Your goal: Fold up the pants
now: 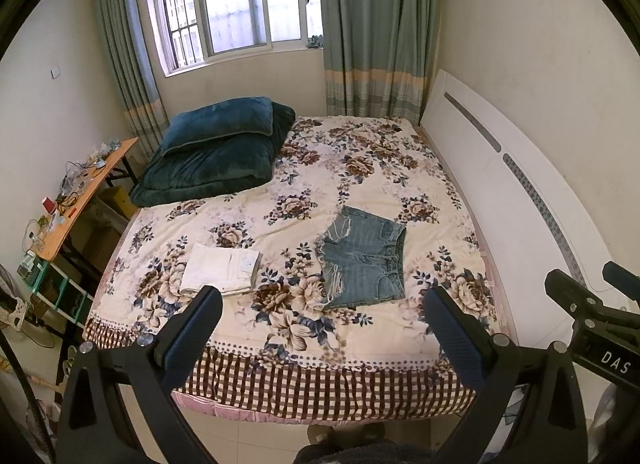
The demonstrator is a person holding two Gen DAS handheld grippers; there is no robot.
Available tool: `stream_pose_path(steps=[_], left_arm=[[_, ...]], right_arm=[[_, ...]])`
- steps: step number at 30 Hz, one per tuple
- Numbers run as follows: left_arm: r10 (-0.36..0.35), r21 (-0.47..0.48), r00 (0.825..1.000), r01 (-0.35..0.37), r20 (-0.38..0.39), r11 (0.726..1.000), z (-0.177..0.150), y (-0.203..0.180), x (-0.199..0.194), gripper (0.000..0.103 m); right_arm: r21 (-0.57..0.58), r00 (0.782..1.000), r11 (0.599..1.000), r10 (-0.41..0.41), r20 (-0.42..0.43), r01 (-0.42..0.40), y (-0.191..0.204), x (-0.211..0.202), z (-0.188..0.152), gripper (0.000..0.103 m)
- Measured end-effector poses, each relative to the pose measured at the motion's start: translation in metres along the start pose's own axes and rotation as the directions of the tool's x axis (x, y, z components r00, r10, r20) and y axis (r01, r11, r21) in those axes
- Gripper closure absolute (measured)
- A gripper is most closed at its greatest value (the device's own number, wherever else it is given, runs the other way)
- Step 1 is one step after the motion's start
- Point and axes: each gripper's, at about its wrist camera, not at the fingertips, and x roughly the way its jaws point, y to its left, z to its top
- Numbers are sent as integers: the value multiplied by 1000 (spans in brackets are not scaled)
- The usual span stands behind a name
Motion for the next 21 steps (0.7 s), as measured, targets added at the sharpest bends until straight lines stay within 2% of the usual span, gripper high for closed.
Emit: stream_pose_path(steps=[17,21], left_arm=[[0,1,1000,0,8,1000,-4,-1,-2,0],[2,1,1000,-2,12,1000,12,-5,-7,0]], right_arm=[[2,1000,1000,1,6,-1,0,-5,2,0],[1,1000,1000,1,5,-1,1,-7,6,0]])
